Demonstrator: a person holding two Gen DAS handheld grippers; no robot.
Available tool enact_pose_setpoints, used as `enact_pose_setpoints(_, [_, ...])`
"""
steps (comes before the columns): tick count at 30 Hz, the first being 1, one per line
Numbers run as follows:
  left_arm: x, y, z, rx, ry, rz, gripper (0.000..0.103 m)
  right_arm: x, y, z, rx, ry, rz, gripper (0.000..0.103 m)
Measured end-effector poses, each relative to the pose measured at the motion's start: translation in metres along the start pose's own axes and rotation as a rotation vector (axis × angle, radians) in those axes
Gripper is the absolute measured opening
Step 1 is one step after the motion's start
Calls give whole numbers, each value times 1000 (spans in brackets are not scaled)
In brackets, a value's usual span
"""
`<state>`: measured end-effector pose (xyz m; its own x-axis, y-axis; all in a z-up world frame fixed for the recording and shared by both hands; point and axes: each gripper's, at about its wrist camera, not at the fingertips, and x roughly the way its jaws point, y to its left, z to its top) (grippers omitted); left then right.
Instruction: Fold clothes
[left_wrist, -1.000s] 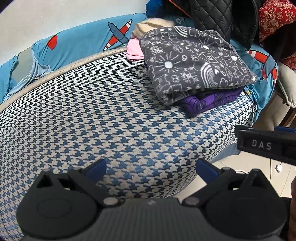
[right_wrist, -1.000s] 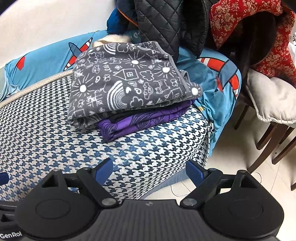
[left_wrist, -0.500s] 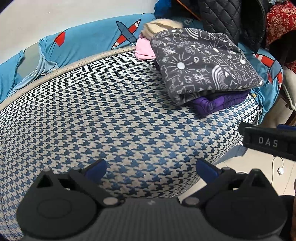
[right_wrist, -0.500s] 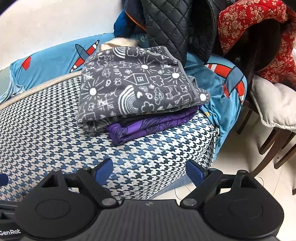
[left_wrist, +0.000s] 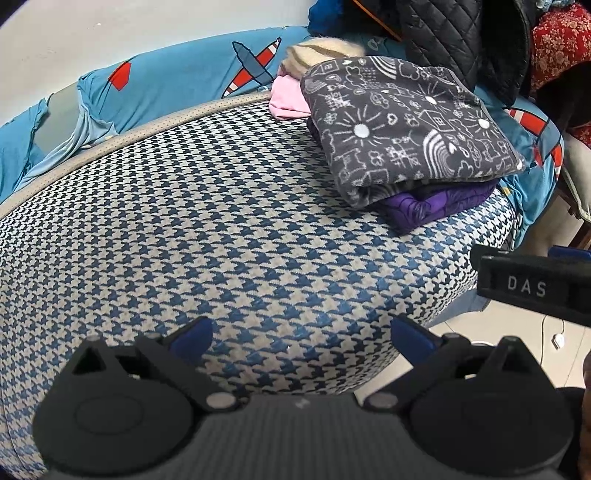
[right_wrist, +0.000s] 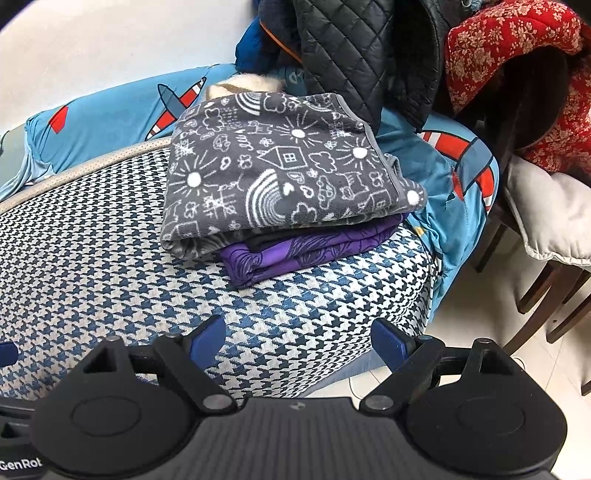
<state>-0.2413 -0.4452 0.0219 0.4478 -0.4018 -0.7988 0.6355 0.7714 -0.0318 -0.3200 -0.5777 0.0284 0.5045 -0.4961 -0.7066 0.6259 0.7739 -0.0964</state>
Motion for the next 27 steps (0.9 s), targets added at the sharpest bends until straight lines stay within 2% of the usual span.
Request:
enact_pose_setpoints(15, [-3,30,-5,-24,2,38,103,-4,21,0,-7,-1,57,86])
enact_pose_setpoints(20, [-4,47,-9,-39,5,63,103,-3,39,-1,5,-3,101,86])
enact_pose_setpoints(27, [-6,74,-13,-75,11,102,103,8,74,-10,-11,42,192,86])
